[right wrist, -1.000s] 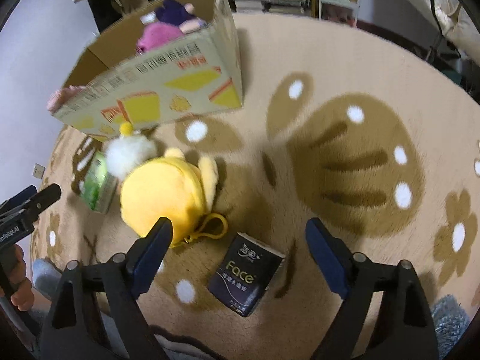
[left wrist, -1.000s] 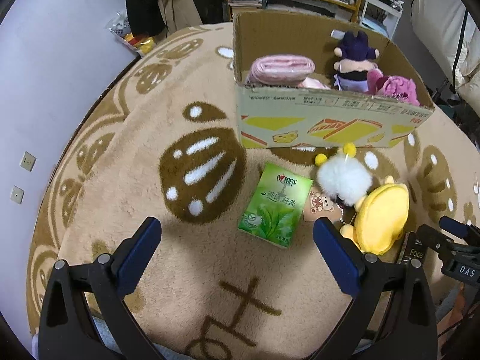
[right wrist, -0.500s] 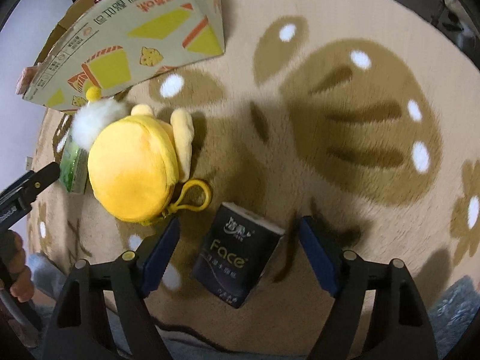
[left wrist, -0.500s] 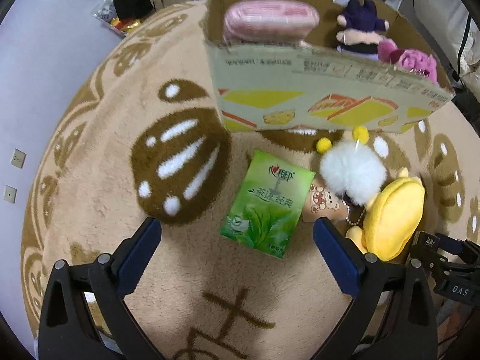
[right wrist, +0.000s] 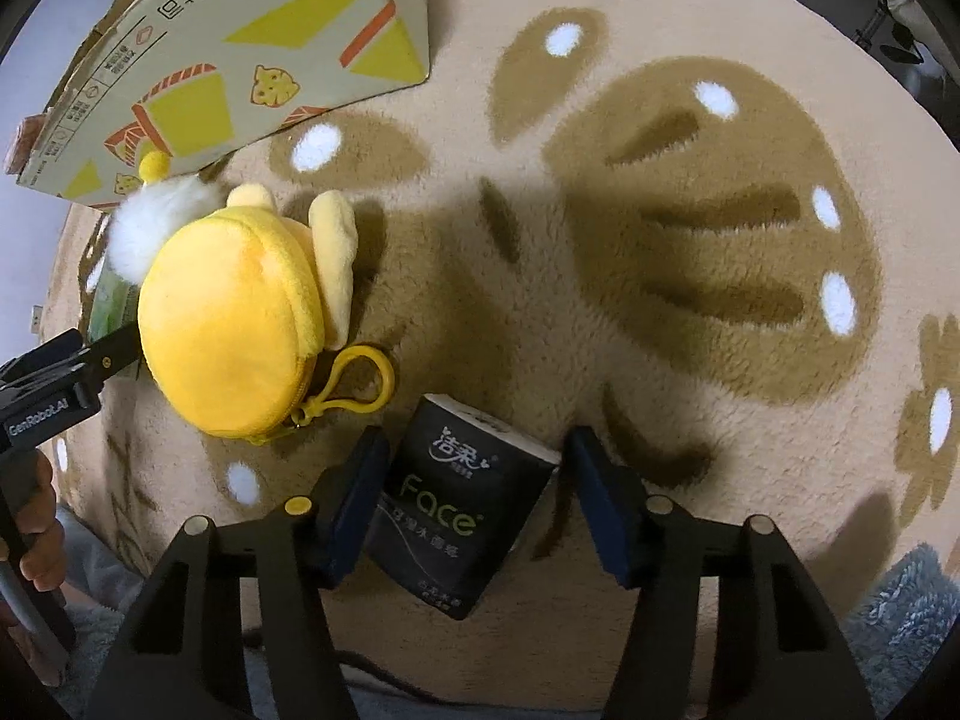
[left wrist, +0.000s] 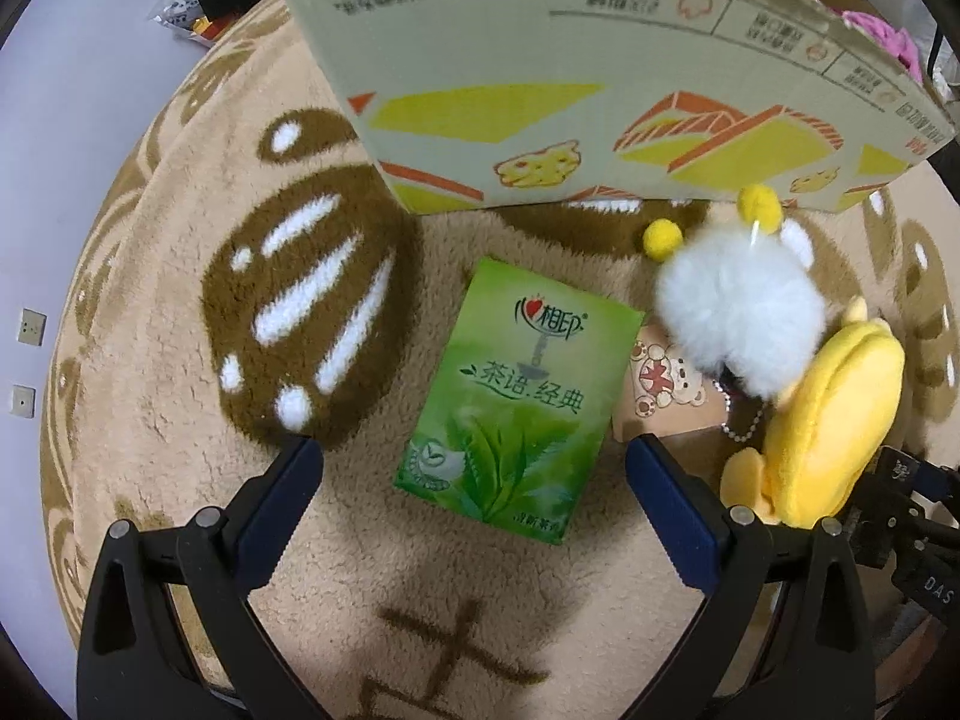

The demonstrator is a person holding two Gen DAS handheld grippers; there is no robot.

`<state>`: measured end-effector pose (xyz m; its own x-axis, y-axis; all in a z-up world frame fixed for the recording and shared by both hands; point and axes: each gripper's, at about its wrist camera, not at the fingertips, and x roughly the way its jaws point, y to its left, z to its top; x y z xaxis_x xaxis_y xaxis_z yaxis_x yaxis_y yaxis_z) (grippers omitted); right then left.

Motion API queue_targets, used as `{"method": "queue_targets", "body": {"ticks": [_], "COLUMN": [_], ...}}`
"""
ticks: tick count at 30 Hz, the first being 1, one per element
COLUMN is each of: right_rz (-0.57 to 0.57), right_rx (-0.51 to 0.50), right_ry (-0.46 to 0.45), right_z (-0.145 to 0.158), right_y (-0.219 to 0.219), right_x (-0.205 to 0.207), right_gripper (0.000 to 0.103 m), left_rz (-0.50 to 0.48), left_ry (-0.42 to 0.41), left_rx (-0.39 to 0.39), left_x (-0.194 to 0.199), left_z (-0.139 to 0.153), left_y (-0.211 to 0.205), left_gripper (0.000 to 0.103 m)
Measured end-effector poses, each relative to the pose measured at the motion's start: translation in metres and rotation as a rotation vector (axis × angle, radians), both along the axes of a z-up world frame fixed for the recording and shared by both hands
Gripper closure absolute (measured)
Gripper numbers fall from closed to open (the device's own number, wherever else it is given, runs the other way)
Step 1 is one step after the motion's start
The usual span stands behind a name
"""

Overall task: Organize soft objects
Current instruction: 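Lower both tools toward the green tissue pack and black Face tissue pack, then grasp the green tissue pack with the left tool while the right tool grasps the black Face pack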

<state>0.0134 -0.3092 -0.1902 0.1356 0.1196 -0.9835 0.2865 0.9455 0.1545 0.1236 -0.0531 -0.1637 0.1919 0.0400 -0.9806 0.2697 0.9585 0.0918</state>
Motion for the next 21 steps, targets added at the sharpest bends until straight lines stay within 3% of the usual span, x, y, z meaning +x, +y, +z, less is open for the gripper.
{"method": "queue_targets", "body": {"ticks": [8,15,21], "right_rz": [0.027,0.054,0.05], "right_rx": [-0.044,-0.07,-0.051], "right_ry": [0.004,-0.022,-0.043], "right_z": [-0.003,0.005,0.014], "right_y": [0.017,0.033,0.038], "right_x": [0.004,0.006,0.003], "right_gripper": [0.041,0.045,0.046], "left_rz": [-0.006,-0.002,-0.019], "left_ry": [-0.028,-0.031,-0.038], "left_rx": [0.019,-0.012,-0.05], "left_x": [0.007,0.016,0.014], "left_z": [-0.004,-0.006,-0.003], "left_y": [0.0,0.005,0.002], "left_gripper": [0.003,0.004,0.025]}}
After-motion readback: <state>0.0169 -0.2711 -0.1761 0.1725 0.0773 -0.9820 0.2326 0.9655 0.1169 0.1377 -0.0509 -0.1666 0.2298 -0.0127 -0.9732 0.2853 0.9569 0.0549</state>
